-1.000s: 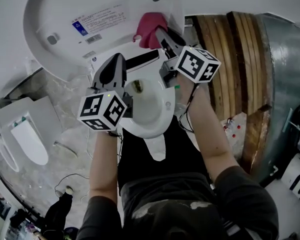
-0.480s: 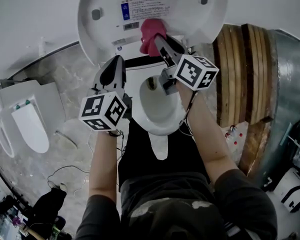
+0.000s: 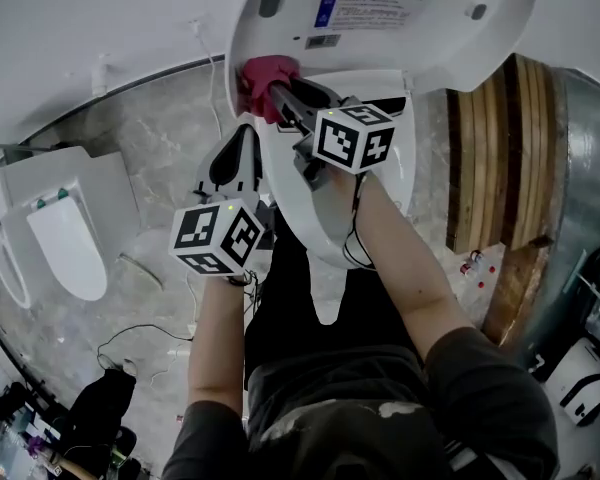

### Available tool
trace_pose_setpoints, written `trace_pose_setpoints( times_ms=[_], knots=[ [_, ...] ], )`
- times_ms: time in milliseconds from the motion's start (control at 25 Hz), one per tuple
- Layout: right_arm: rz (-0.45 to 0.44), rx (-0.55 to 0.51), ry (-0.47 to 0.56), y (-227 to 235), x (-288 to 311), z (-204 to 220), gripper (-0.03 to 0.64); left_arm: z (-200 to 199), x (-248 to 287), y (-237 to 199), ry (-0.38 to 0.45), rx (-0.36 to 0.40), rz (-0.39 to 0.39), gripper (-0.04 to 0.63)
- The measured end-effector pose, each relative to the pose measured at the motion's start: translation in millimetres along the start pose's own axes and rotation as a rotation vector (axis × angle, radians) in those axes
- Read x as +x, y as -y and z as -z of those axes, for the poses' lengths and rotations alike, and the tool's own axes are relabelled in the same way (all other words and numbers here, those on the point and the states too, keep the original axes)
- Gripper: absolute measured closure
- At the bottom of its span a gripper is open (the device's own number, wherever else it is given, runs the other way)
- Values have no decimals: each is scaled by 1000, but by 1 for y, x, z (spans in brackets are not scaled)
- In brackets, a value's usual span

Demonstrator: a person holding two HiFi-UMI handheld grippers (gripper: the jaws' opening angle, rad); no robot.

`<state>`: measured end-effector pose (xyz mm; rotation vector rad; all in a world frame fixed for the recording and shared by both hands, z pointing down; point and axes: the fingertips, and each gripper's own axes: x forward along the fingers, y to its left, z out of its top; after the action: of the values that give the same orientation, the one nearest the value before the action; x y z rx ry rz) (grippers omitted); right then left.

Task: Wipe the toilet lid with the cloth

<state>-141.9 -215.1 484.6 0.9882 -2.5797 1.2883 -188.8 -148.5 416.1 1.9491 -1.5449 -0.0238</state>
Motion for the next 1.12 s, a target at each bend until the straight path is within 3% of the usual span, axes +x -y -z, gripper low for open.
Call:
trace_pose_setpoints(
  times_ms=[200, 360, 840, 1120],
  knots=[
    [29, -29, 10, 13, 0, -7, 549, 8, 7, -7, -26, 10, 4, 589],
    [67, 7, 55, 35, -25, -20, 549, 11, 20, 4, -38, 18, 15, 589],
    [226, 106, 206, 152, -143, -78, 549, 35, 72, 96, -77, 45, 89, 588],
    [264, 147, 226, 175, -178, -83, 549, 48, 84, 131, -84, 50, 99, 589]
  ],
)
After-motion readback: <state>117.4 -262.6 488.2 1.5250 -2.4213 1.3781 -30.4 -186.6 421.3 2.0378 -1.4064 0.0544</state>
